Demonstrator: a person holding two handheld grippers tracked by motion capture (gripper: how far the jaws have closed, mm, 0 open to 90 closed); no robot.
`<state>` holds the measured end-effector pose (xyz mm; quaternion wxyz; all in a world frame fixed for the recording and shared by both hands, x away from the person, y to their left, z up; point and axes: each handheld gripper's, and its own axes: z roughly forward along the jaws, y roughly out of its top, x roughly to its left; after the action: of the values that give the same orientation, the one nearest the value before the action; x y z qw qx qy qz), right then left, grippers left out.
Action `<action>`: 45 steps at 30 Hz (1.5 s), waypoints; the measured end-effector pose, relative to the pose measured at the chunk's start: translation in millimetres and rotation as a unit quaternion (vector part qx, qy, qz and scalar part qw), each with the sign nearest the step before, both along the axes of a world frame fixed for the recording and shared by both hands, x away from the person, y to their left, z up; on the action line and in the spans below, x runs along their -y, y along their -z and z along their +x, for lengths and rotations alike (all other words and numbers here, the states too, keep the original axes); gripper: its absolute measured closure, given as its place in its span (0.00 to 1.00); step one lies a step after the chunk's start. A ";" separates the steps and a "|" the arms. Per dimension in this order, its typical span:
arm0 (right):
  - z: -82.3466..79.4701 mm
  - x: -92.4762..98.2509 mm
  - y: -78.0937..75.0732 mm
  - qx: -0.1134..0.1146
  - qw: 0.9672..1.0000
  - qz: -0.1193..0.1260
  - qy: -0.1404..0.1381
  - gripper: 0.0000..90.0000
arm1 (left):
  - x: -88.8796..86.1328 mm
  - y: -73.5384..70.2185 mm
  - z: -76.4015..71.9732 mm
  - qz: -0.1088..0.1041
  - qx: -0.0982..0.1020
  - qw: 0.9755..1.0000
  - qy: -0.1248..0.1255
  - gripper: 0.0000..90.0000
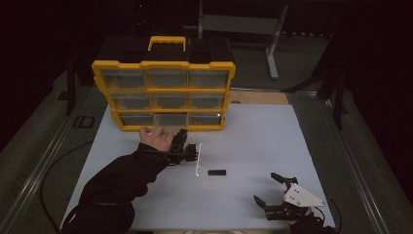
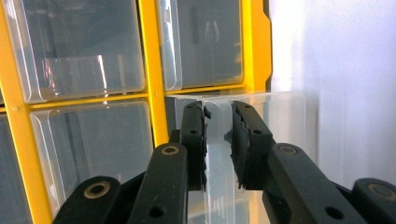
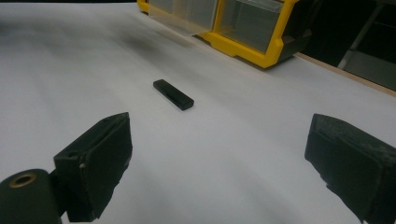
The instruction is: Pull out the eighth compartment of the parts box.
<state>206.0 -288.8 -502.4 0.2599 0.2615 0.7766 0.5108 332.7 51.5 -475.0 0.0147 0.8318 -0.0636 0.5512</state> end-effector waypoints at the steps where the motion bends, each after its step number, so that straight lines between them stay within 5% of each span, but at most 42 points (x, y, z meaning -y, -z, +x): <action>1: 0.0 -0.1 0.0 0.000 1.000 0.000 0.000 0.08 | -0.2 -0.3 -0.9 0.000 0.000 1.000 0.000 0.85; 45: -0.1 -0.8 0.6 -0.004 1.000 -0.003 0.000 0.08 | -0.4 1.0 -12.8 -0.005 -0.006 1.000 0.008 0.84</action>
<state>205.9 -287.9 -502.9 0.2580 0.2627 0.7791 0.5073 320.0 51.9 -476.0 0.0237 0.8345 -0.0677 0.5464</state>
